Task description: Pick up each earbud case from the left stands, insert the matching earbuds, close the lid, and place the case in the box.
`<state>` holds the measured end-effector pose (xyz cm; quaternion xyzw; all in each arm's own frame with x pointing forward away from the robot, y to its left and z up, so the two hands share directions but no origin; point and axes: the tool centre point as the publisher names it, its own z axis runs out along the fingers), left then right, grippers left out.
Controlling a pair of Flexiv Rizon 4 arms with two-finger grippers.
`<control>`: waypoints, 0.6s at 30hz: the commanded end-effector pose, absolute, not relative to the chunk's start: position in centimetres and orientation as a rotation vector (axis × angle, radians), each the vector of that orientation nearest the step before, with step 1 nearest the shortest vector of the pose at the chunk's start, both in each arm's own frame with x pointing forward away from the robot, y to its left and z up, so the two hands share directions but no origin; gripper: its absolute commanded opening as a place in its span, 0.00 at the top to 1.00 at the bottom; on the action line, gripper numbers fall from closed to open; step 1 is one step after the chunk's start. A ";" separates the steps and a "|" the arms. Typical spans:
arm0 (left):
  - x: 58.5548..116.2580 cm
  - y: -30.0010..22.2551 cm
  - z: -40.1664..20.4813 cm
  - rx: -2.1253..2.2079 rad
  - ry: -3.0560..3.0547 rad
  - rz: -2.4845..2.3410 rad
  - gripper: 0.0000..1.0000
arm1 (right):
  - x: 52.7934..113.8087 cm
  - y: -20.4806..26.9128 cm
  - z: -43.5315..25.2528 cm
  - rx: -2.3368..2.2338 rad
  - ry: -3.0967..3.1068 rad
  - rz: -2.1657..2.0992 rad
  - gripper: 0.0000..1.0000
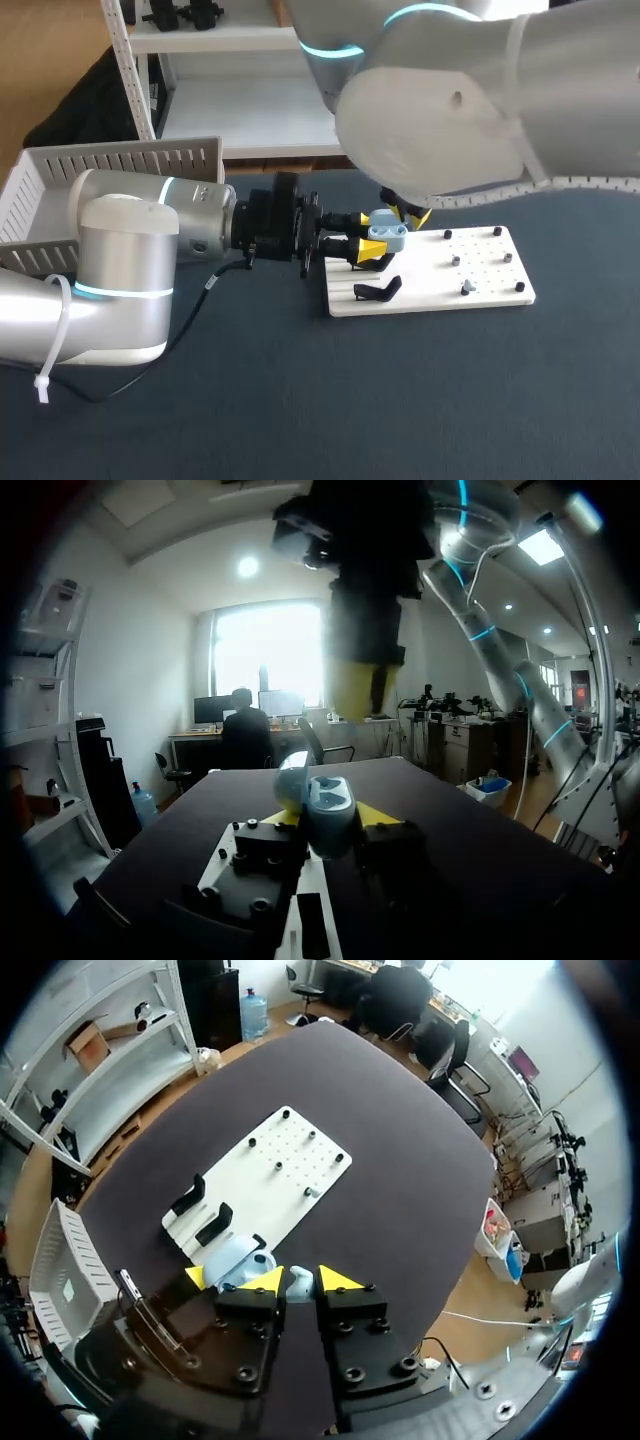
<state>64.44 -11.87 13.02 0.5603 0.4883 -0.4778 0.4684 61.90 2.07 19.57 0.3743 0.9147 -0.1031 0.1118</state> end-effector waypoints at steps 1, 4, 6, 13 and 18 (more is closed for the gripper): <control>64.6 -11.9 12.9 1.375 1.194 -1.176 1.00 | 62.2 3.1 19.5 1.093 2.687 -0.331 1.00; 64.6 -11.9 12.9 1.375 1.194 -1.176 1.00 | 62.1 3.4 19.3 1.082 2.683 -0.323 1.00; 64.6 -11.9 12.9 1.375 1.194 -1.176 1.00 | 61.9 3.4 19.2 1.082 2.676 -0.313 1.00; 64.6 -11.9 12.9 1.375 1.194 -1.176 1.00 | 61.4 3.5 18.6 1.106 2.671 -0.293 1.00; 64.6 -11.9 12.9 1.375 1.194 -1.176 1.00 | 61.6 3.5 18.5 1.112 2.658 -0.272 1.00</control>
